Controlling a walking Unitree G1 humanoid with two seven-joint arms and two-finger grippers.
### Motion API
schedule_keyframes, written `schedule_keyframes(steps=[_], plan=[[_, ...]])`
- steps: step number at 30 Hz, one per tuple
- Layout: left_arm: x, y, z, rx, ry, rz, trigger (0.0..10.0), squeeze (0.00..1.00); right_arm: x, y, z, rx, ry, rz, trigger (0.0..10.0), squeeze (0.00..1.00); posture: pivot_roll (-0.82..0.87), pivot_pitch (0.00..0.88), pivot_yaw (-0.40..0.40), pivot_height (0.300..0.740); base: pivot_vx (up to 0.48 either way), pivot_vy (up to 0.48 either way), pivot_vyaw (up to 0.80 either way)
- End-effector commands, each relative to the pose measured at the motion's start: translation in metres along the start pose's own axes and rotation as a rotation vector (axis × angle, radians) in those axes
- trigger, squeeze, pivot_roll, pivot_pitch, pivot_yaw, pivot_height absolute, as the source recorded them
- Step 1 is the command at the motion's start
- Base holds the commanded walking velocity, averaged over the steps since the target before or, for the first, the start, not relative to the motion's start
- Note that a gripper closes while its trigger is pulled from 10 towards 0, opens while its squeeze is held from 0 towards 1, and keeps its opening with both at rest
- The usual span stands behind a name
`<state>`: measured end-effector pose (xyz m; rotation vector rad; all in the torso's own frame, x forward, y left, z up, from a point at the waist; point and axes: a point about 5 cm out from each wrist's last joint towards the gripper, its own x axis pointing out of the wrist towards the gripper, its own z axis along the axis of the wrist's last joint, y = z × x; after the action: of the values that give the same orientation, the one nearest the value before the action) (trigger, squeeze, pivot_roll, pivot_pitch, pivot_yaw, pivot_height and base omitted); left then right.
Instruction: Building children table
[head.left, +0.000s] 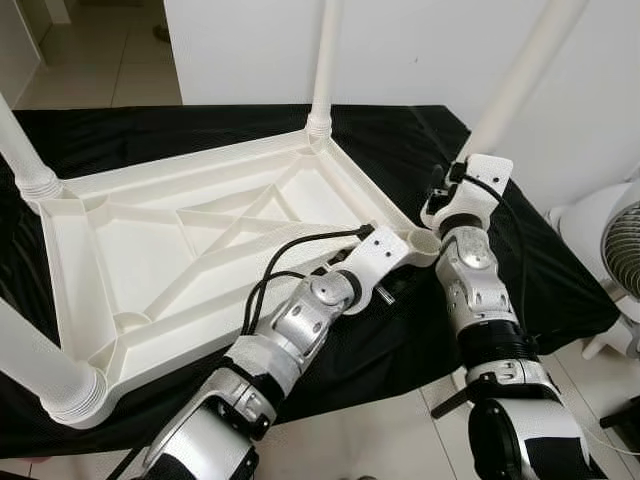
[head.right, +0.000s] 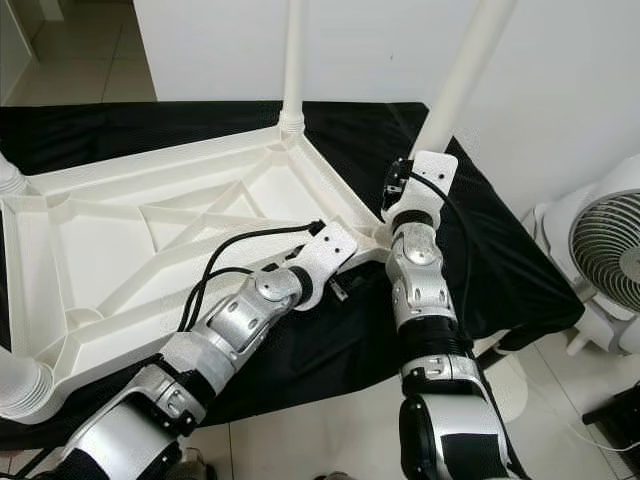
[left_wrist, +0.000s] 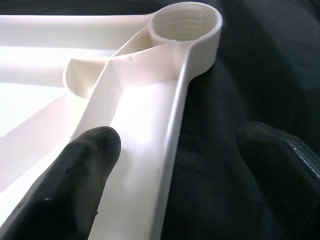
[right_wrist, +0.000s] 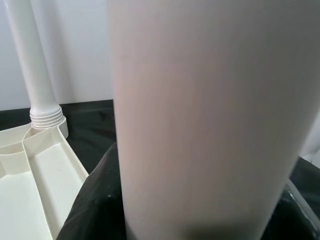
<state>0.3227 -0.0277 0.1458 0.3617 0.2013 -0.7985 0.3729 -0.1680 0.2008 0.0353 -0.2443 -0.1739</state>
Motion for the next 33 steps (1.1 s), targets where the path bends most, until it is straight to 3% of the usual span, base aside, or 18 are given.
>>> schedule_keyframes(steps=[1,3,4,5,6,9,12,13,15,16,18,19,20,22,27,28,31,33], plan=[[0.003,0.0,0.001,0.006,0.01,0.052,10.0,0.0,0.0,-0.004,0.001,-0.002,-0.003,-0.017,10.0,0.0,0.09,0.047,-0.05,0.74,0.0,0.0,0.0],[0.004,0.0,0.0,0.015,0.016,0.05,10.0,0.0,0.0,-0.004,0.001,-0.003,-0.003,-0.016,10.0,0.0,0.09,0.049,-0.049,0.74,0.0,0.0,0.0],[0.004,0.0,-0.002,0.016,0.037,0.043,7.4,0.0,0.0,-0.004,0.002,-0.002,-0.003,-0.017,10.0,0.0,0.09,0.049,-0.048,0.74,0.0,0.0,0.0],[0.005,0.0,-0.004,0.015,0.053,0.038,7.4,0.0,0.0,-0.004,0.002,-0.001,-0.003,-0.017,10.0,0.0,0.09,0.049,-0.048,0.74,0.0,0.0,0.0],[0.006,0.0,-0.007,0.028,0.074,0.037,2.7,0.0,0.0,-0.004,0.002,-0.001,-0.004,-0.018,10.0,0.0,0.09,0.048,-0.045,0.74,0.0,0.0,0.0],[0.007,-0.001,-0.012,0.048,0.103,0.025,0.0,0.0,0.0,-0.003,0.002,0.0,-0.005,-0.021,10.0,0.0,0.09,0.049,-0.043,0.74,0.0,0.0,0.0],[0.008,-0.003,-0.013,0.056,0.107,0.011,0.0,0.0,0.0,-0.003,0.002,-0.001,-0.006,-0.022,10.0,0.0,0.09,0.049,-0.042,0.74,0.0,0.0,0.0],[0.008,-0.004,-0.014,0.066,0.111,0.002,3.3,0.0,0.0,-0.003,0.002,-0.002,-0.006,-0.022,10.0,0.0,0.09,0.049,-0.042,0.74,0.0,0.0,0.0],[0.009,-0.006,-0.014,0.072,0.112,-0.006,2.3,0.0,0.0,-0.003,0.002,-0.001,-0.006,-0.023,10.0,0.0,0.09,0.049,-0.042,0.74,0.0,0.0,0.0],[0.009,-0.006,-0.013,0.074,0.113,-0.01,8.9,0.0,0.0,-0.003,0.002,0.0,-0.004,-0.025,10.0,0.0,0.08,0.048,-0.038,0.74,0.0,0.0,0.0],[0.01,-0.006,-0.013,0.076,0.112,-0.012,8.9,0.0,0.0,-0.003,0.002,0.0,-0.004,-0.025,10.0,0.0,0.08,0.048,-0.038,0.74,0.0,0.0,0.0],[0.009,-0.006,-0.012,0.078,0.106,-0.018,4.3,0.0,0.0,-0.003,0.002,0.001,-0.004,-0.025,10.0,0.0,0.09,0.049,-0.037,0.74,0.0,0.0,0.0],[0.009,-0.006,-0.011,0.089,0.101,-0.023,7.9,0.0,0.0,-0.003,0.002,0.001,-0.003,-0.025,10.0,0.0,0.09,0.048,-0.037,0.74,0.0,0.0,0.0],[0.01,-0.006,-0.01,0.096,0.104,-0.027,10.0,0.0,0.0,-0.003,0.001,0.001,-0.003,-0.025,10.0,0.0,0.09,0.048,-0.037,0.74,0.0,0.0,0.0],[0.003,-0.004,-0.009,0.118,0.076,-0.09,7.8,0.0,0.0,-0.002,0.001,0.001,-0.001,-0.022,10.0,0.0,0.09,0.046,-0.036,0.74,0.0,0.0,0.0],[0.0,-0.003,-0.011,0.125,0.076,-0.116,2.9,0.0,0.0,-0.002,0.001,0.001,-0.001,-0.022,10.0,0.0,0.09,0.042,-0.035,0.74,0.0,0.0,0.0],[-0.005,-0.002,-0.015,0.133,0.078,-0.146,2.9,0.0,0.0,-0.001,0.001,0.001,0.0,-0.021,10.0,0.0,0.09,0.042,-0.035,0.74,0.0,0.0,0.0],[-0.008,0.0,-0.018,0.148,0.083,-0.158,5.3,0.0,0.0,-0.001,0.001,0.001,-0.001,-0.02,10.0,0.0,0.09,0.038,-0.034,0.74,0.0,0.0,0.0]])
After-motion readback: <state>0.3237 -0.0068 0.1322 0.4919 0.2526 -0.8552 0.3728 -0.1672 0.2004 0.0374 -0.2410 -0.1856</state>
